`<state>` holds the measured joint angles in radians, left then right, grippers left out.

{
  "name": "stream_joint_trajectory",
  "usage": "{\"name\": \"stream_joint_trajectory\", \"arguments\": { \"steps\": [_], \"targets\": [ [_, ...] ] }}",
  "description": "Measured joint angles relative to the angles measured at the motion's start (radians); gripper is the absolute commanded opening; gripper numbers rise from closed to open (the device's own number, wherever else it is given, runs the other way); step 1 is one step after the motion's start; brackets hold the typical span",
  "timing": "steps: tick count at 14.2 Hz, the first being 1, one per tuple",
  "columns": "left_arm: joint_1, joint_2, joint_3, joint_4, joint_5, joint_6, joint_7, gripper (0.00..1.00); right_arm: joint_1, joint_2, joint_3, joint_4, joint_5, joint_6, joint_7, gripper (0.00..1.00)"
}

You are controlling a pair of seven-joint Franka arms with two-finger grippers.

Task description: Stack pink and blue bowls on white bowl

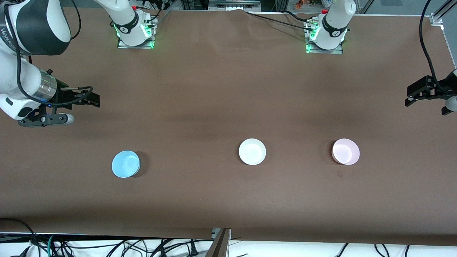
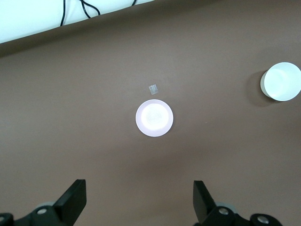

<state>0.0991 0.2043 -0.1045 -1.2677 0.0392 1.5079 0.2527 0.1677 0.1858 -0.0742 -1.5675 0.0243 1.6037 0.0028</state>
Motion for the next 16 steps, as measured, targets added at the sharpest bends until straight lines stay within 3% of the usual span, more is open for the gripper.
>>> {"name": "stream_joint_trajectory", "arguments": {
  "steps": [16],
  "targets": [
    [0.000, 0.001, 0.000, 0.000, 0.000, 0.000, 0.000, 1.00, 0.039, 0.031, 0.009, -0.001, 0.000, 0.058, 0.036, 1.00]
  ]
}}
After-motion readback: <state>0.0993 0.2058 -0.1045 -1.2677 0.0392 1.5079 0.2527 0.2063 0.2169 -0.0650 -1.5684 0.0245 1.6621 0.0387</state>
